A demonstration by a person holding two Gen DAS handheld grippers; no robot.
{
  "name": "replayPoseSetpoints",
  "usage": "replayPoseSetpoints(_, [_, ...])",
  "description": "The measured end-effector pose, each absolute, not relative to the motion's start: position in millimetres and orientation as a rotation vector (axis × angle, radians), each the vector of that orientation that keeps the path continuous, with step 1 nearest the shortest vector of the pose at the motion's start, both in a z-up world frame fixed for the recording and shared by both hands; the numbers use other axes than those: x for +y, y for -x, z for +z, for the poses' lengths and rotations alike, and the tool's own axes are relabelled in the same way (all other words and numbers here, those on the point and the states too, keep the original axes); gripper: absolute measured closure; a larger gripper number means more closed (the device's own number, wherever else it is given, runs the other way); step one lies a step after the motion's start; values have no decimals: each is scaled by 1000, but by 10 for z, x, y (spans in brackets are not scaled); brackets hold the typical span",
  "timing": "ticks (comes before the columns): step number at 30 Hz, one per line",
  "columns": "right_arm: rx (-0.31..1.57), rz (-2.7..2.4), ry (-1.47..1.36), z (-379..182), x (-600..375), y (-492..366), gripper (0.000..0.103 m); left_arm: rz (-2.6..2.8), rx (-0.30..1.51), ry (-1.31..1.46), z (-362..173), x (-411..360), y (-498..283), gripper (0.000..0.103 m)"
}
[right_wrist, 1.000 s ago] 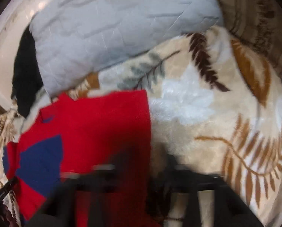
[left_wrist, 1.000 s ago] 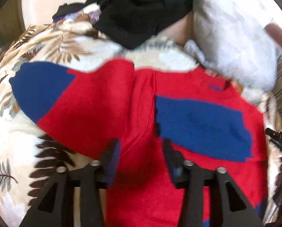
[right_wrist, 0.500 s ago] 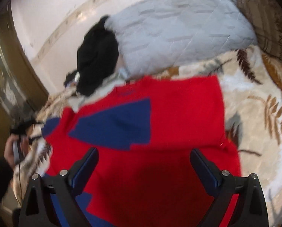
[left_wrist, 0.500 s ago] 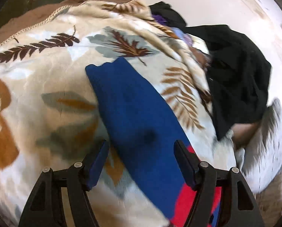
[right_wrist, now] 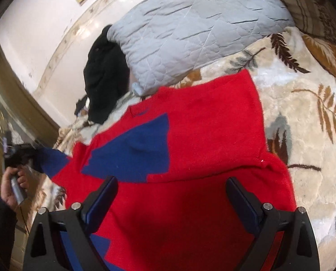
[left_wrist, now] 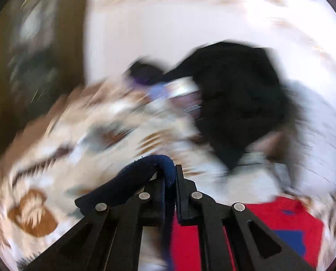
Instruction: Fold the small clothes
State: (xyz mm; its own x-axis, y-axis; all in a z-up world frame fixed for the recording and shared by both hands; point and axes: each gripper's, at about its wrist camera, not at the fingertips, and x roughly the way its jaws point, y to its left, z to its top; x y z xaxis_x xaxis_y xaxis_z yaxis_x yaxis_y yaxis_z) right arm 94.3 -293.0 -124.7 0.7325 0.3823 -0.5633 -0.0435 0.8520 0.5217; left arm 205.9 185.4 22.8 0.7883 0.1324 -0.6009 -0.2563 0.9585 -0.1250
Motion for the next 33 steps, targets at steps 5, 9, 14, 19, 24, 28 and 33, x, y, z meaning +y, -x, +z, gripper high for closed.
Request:
replayPoseSetpoints(5, [663, 241, -619, -1133, -3178, -881, 5, -137, 556, 30, 643, 242, -1848, 96])
replayPoseSetpoints(9, [630, 229, -700, -1088, -3379, -855, 5, -381, 658, -76, 289, -848, -1837, 71])
replayPoseSetpoints(14, [628, 236, -786, -1117, -3544, -861, 5, -304, 869, -217, -625, -1105, -1806, 36])
replayPoseSetpoints(19, [646, 267, -785, -1152, -3485, -902, 5, -118, 857, -131, -772, -223, -1628, 36])
replayPoseSetpoints(24, [674, 296, -833, -1134, -3437, -1061, 5, 7, 896, 67, -897, 595, -1690, 36])
replayPoseSetpoints(28, [734, 264, -882, -1161, -3451, -1536, 5, -25, 925, 172, -1036, 746, -1748, 36])
replayPoseSetpoints(33, [914, 115, -841, -1394, -3372, -2018, 73, -40, 953, 258, -1187, 820, -1745, 36])
